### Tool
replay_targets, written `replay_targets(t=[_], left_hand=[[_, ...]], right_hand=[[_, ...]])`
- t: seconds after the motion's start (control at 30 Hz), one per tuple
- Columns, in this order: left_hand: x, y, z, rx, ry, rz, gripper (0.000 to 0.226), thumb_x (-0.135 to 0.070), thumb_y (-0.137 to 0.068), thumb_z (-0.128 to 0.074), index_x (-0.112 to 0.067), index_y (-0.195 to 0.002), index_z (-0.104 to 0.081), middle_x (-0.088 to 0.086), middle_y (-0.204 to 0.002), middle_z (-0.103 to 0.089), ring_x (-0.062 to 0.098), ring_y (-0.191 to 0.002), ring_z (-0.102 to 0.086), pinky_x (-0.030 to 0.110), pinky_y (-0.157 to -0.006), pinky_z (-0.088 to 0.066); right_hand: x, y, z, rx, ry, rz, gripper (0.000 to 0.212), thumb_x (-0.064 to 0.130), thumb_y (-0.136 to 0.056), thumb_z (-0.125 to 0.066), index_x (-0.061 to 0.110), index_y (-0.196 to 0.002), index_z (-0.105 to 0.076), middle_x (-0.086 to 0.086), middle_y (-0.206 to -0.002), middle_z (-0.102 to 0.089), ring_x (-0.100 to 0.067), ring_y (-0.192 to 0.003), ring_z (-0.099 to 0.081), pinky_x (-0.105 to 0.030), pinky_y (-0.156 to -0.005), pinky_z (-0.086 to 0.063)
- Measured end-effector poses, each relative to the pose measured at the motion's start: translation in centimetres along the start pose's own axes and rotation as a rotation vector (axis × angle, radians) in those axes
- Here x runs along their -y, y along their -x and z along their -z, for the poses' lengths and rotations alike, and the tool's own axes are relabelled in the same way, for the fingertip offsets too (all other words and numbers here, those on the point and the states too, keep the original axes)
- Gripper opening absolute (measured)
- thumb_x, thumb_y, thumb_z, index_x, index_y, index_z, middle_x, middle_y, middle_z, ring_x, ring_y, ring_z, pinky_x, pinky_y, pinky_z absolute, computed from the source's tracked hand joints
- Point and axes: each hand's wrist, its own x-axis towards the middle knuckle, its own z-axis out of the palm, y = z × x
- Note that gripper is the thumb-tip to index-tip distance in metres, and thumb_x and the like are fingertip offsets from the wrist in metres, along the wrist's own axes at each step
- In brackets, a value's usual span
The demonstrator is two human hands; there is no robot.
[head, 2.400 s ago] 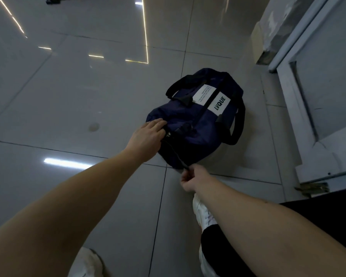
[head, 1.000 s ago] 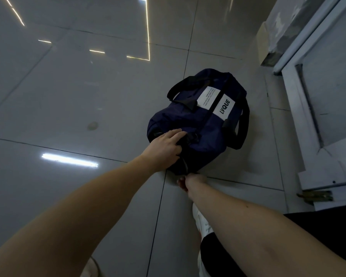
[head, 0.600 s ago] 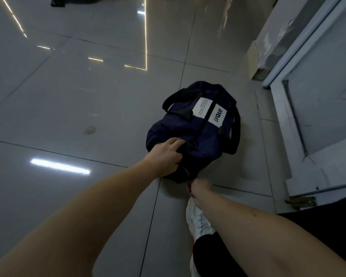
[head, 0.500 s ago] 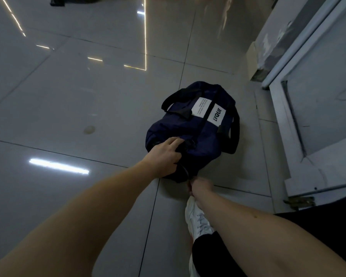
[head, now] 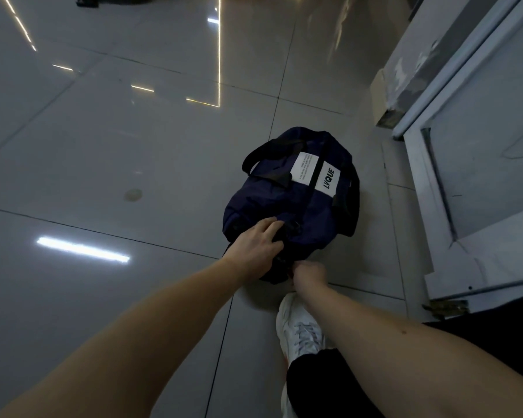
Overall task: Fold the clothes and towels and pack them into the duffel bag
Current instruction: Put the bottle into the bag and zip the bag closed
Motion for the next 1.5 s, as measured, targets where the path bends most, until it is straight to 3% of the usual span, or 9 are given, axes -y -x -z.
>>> replay_targets(t=[0.13, 0.37, 0.57, 0.73, 0.9, 1.1, 1.23, 1.33, 1.5], left_hand=[[0.1, 0.1, -0.2, 0.034, 0.004, 0.005, 0.04, -0.031, -0.071, -0.08, -0.011, -0.101, -0.065, 0.02, -0.141, -0.05, 0.037, -0.136, -0.043, 0.043, -0.103, -0.048], [-0.6, -0.5, 1.0, 0.059, 0.064, 0.049, 0.047, -0.027, -0.086, -0.068, -0.01, -0.126, -0.049, 0.011, -0.152, -0.039, 0.025, -0.143, -0.036, 0.035, -0.095, -0.048], [0.3, -1.5, 1.4, 0.072, 0.039, 0.065, 0.048, -0.026, -0.085, -0.066, -0.013, -0.126, -0.045, 0.008, -0.144, -0.043, 0.025, -0.12, -0.054, 0.035, -0.066, -0.048], [0.7, -1.8, 0.9, 0.05, -0.032, 0.001, 0.059, -0.031, -0.085, -0.066, -0.021, -0.138, -0.042, 0.011, -0.151, -0.038, 0.028, -0.126, -0.051, 0.038, -0.073, -0.051], [0.8, -2.0, 0.7, 0.024, -0.03, 0.023, 0.054, -0.041, -0.087, -0.065, -0.024, -0.135, -0.048, 0.009, -0.151, -0.039, 0.028, -0.13, -0.048, 0.038, -0.078, -0.052], [1.7, -2.7, 0.7, 0.028, -0.006, 0.031, 0.059, -0.043, -0.087, -0.067, -0.024, -0.14, -0.05, 0.007, -0.151, -0.04, 0.029, -0.136, -0.04, 0.043, -0.098, -0.047], [2.5, -3.6, 1.4, 0.035, -0.047, -0.021, 0.062, -0.049, -0.084, -0.069, -0.021, -0.137, -0.051, 0.009, -0.143, -0.045, 0.03, -0.127, -0.045, 0.042, -0.103, -0.041], [1.4, -4.1, 0.9, 0.029, -0.061, -0.031, 0.063, -0.05, -0.083, -0.069, -0.019, -0.133, -0.049, 0.012, -0.144, -0.043, 0.031, -0.124, -0.046, 0.042, -0.102, -0.042], [-0.1, -4.4, 0.0, 0.021, -0.097, -0.051, 0.064, -0.048, -0.079, -0.074, -0.019, -0.129, -0.049, 0.015, -0.146, -0.042, 0.032, -0.126, -0.045, 0.043, -0.105, -0.041]], right_hand=[[0.3, -0.2, -0.1, 0.005, 0.084, 0.095, 0.03, -0.003, -0.097, -0.048, 0.005, -0.072, -0.063, -0.009, -0.066, -0.054, -0.023, -0.062, -0.051, -0.031, -0.058, -0.038], [1.1, 0.0, 1.3, -0.011, 0.299, 0.243, 0.024, 0.0, -0.097, -0.047, 0.004, -0.08, -0.063, -0.012, -0.088, -0.06, -0.024, -0.084, -0.055, -0.026, -0.07, -0.037], [1.6, 0.5, 2.3, -0.026, 0.475, 0.321, 0.016, 0.007, -0.095, -0.047, 0.013, -0.089, -0.06, -0.01, -0.098, -0.062, -0.027, -0.094, -0.059, -0.028, -0.076, -0.041], [1.8, 0.7, 2.5, -0.028, 0.489, 0.327, 0.015, 0.009, -0.098, -0.046, 0.012, -0.097, -0.061, -0.011, -0.101, -0.063, -0.028, -0.099, -0.06, -0.028, -0.077, -0.04], [1.6, 0.0, 1.4, -0.019, 0.117, 0.176, 0.034, -0.007, -0.095, -0.047, 0.008, -0.066, -0.056, -0.01, -0.069, -0.054, -0.023, -0.065, -0.051, -0.029, -0.059, -0.04], [5.7, 1.0, 2.4, 0.124, 0.588, 0.307, 0.028, 0.009, -0.099, -0.047, 0.022, -0.074, -0.05, -0.009, -0.093, -0.057, -0.021, -0.087, -0.053, -0.029, -0.079, -0.046], [10.5, 2.0, 4.0, 0.309, 0.934, 0.229, 0.026, 0.006, -0.098, -0.049, 0.012, -0.072, -0.051, -0.008, -0.071, -0.06, -0.021, -0.061, -0.056, -0.03, -0.06, -0.048], [9.8, 2.1, 5.0, 0.34, 0.798, 0.011, 0.033, 0.007, -0.106, -0.032, 0.009, -0.077, -0.047, -0.005, -0.051, -0.058, -0.015, -0.041, -0.052, -0.021, -0.04, -0.04], [7.2, 0.2, 4.5, 0.297, 0.727, -0.108, 0.024, 0.009, -0.106, -0.033, 0.005, -0.089, -0.05, -0.012, -0.077, -0.059, -0.021, -0.058, -0.061, -0.026, -0.045, -0.05]])
